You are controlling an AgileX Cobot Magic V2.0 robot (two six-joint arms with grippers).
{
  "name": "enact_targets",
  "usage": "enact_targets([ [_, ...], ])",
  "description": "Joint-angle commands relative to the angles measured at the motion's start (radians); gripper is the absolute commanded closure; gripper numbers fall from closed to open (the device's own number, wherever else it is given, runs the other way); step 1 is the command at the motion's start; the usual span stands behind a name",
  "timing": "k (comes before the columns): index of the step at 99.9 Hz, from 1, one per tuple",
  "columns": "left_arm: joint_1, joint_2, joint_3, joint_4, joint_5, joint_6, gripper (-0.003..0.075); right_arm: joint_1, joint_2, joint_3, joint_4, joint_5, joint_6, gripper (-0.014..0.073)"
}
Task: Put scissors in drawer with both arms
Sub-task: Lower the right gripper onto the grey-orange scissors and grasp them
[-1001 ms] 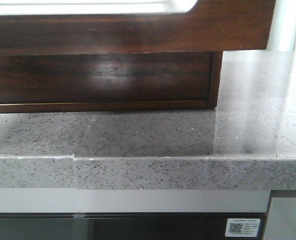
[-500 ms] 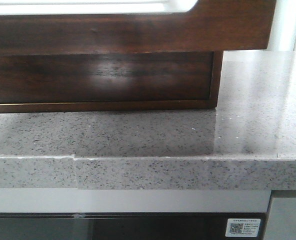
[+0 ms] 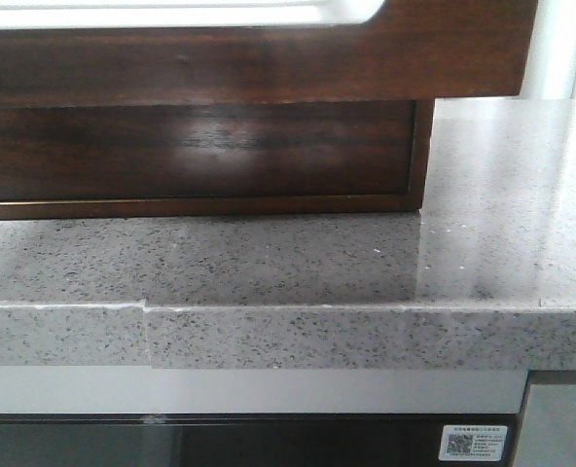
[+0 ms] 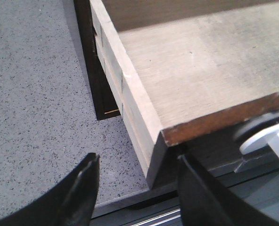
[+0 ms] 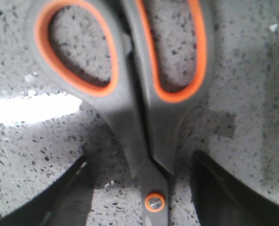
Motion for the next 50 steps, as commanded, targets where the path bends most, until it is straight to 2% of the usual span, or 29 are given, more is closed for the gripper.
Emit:
enact_targets([
  [1,-0.006,0.006,-0.033,-0.029,-0.092,-0.01,0.0373,-0.008,-0.042,-0.028,0.006,-0.005,-0.015,0.0282],
  [35,-0.006,0.006,-0.033,-0.029,-0.092,-0.01,0.0373,-0.008,-0.042,-0.028,0.004,0.014,-0.036,0.0556],
  [50,-0.006,0.006,-0.033,-0.029,-0.091,-0.01,0.0373,-0.008,-0.042,-0.029,0.004,0.016,-0.041,0.0585],
])
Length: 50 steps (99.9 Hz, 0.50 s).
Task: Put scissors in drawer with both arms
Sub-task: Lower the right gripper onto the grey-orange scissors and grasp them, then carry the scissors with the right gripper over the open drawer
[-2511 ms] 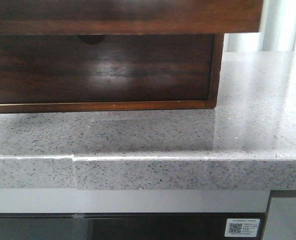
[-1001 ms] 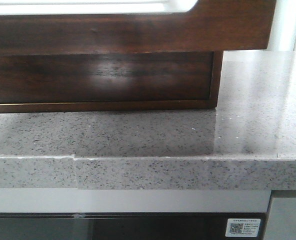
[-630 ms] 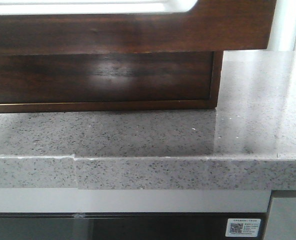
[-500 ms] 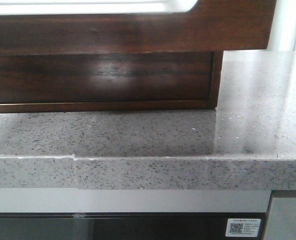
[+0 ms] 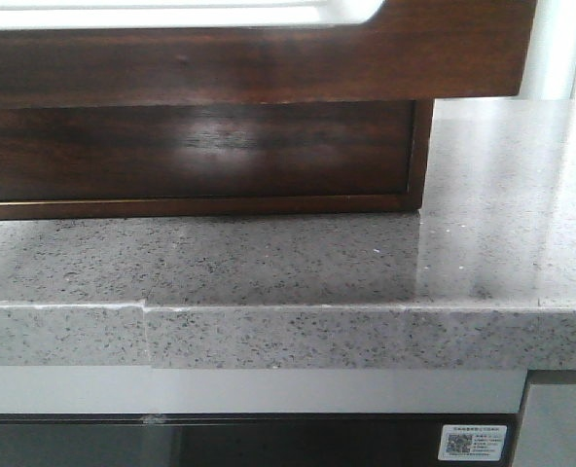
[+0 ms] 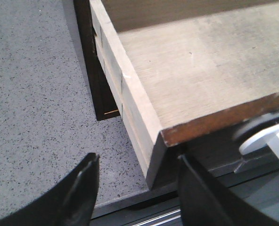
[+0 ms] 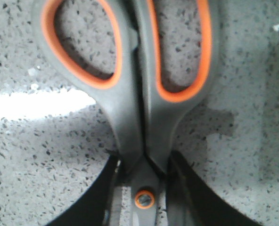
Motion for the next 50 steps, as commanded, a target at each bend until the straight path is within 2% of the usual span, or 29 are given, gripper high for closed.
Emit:
enact_targets([
  [1,-0.006,0.006,-0.033,-0.029,-0.088,-0.01,0.0373,-0.008,-0.042,-0.031,0.002,0.007,-0.014,0.0585],
  [27,-0.006,0.006,-0.033,-0.029,-0.088,-0.01,0.0373,-0.008,-0.107,-0.033,0.007,-0.01,-0.015,0.0585],
  [50,-0.006,0.006,-0.033,-0.029,-0.088,-0.01,0.0373,0.038,-0.299,-0.049,0.009,-0.059,-0.033,0.0585],
])
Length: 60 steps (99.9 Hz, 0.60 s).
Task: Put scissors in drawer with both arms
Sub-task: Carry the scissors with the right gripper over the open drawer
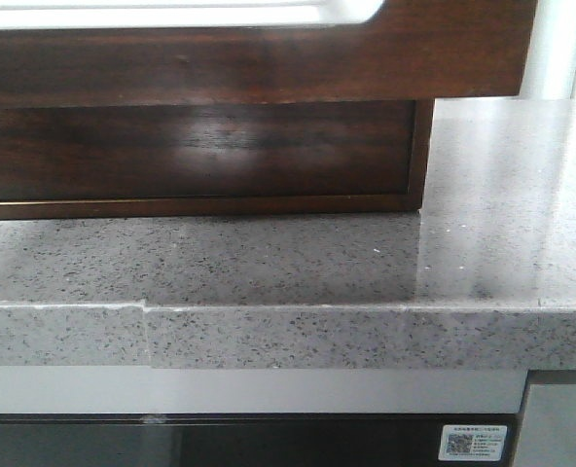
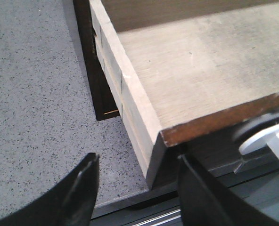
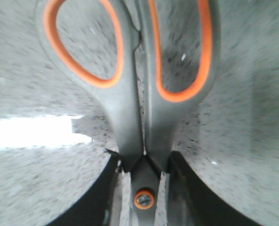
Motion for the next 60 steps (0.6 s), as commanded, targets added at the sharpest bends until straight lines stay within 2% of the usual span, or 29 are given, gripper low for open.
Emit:
enact_targets([
  [1,-0.006,0.006,-0.033,-0.028,-0.088,-0.01,0.0373,0.023,-0.134,-0.051,0.006,-0.042,-0.021,0.0585],
  [28,-0.006,0.006,-0.033,-0.028,-0.088,-0.01,0.0373,0.153,-0.342,-0.228,0.035,-0.046,-0.074,0.0585],
  [38,-0.006,0.006,-0.033,-0.028,-0.088,-0.01,0.0373,0.252,-0.376,-0.297,0.057,-0.044,-0.119,0.0585],
  [60,-0.006,0.006,-0.033,-0.028,-0.087,-0.01,0.0373,0.577,-0.387,-0.384,0.066,-0.047,-0.254,0.0585],
])
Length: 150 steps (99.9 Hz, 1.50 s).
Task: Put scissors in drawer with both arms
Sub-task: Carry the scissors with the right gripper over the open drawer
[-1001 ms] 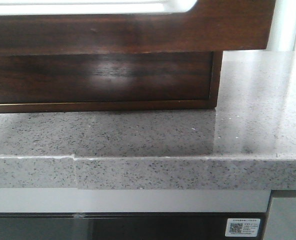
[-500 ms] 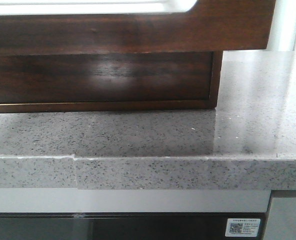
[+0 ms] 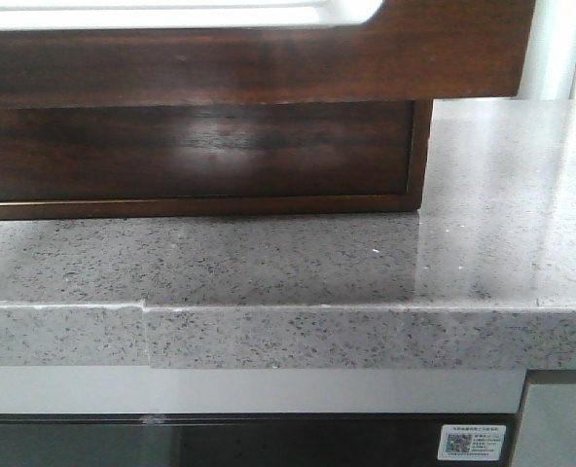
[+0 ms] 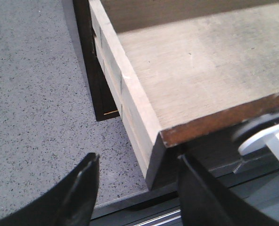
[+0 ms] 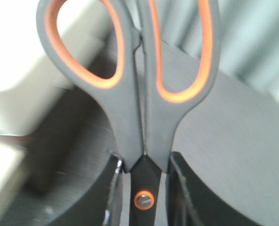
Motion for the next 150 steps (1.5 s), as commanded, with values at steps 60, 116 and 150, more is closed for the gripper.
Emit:
enact_targets([
  [60,-0.006,0.006,-0.033,-0.028,-0.087,-0.01,0.0373,0.637,0.152,-0.046,-0.087,-0.079,-0.351,0.0585],
  [116,-0.006,0.006,-0.033,-0.028,-0.085,-0.01,0.0373,0.709,0.333,-0.046,-0.309,0.045,-0.351,0.0585],
  [150,-0.006,0.006,-0.033,-0.028,-0.069,-0.01,0.0373,0.709,0.333,-0.046,-0.309,0.09,-0.351,0.0581],
])
